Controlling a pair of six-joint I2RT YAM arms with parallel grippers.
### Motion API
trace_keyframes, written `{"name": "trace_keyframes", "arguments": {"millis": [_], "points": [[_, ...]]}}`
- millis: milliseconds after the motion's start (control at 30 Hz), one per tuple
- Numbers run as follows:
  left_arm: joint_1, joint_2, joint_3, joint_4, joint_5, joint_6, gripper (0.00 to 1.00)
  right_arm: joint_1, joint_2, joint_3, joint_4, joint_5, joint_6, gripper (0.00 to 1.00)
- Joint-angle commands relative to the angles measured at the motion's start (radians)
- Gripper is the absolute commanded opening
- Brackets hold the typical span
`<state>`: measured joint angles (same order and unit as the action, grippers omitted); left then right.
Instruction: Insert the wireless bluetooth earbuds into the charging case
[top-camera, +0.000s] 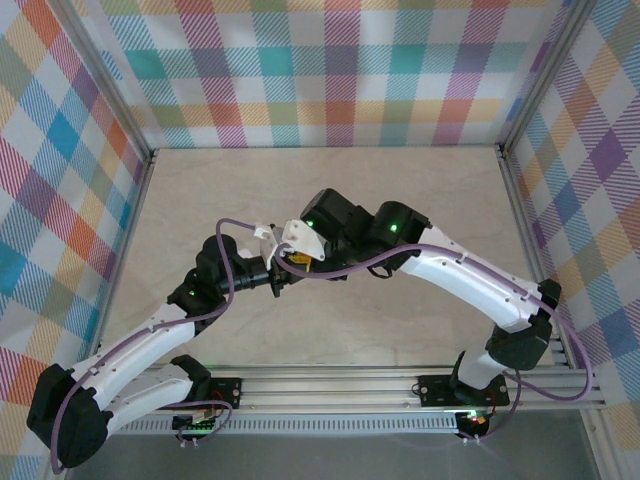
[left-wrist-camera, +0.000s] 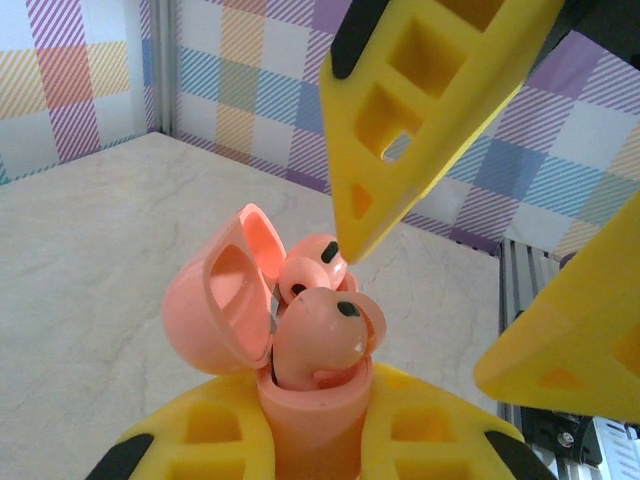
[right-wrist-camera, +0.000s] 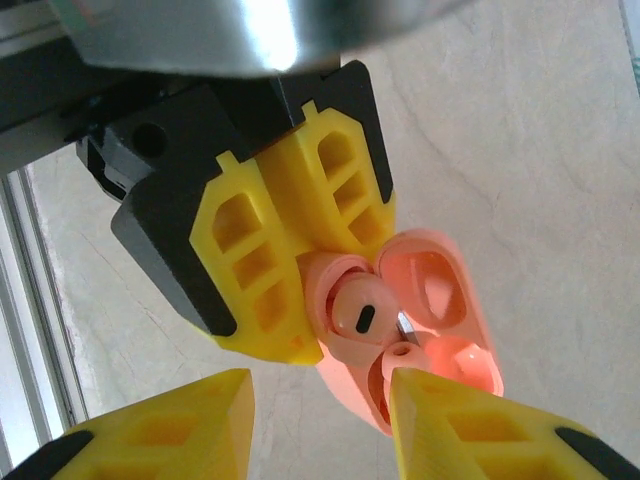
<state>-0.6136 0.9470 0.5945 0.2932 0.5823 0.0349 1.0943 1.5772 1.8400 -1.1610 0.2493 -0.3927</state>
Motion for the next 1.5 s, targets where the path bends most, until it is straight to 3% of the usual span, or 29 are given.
{"name": "trace_keyframes", "arguments": {"millis": [0, 133, 300, 533, 667, 1000, 1467], "points": [[-0.006, -0.008, 0.013, 0.049, -0.01, -0.017, 0.0, -0.008, -0.049, 0.034, -0.007, 0.006, 0.037, 0.41], [-0.005, -0.007, 0.016, 0.046, -0.013, -0.031, 0.0, -0.072, -0.097, 0.027, 0.032, -0.032, 0.118, 0.35], [-0.005, 0.008, 0.025, 0.043, -0.009, -0.046, 0.0, -0.166, -0.124, 0.017, 0.081, -0.184, 0.284, 0.31], [-0.003, 0.022, 0.036, 0.049, 0.004, -0.063, 0.0, -0.174, -0.161, -0.112, 0.228, -0.341, 0.388, 0.3], [-0.003, 0.024, 0.041, 0.048, 0.011, -0.066, 0.0, -0.174, -0.141, -0.13, 0.241, -0.369, 0.388, 0.28], [-0.002, 0.022, 0.037, 0.052, 0.011, -0.076, 0.0, -0.174, -0.104, -0.13, 0.235, -0.44, 0.396, 0.09], [0.0, -0.006, 0.029, 0.052, 0.007, -0.079, 0.0, -0.197, -0.064, -0.14, 0.209, -0.474, 0.385, 0.06]]}}
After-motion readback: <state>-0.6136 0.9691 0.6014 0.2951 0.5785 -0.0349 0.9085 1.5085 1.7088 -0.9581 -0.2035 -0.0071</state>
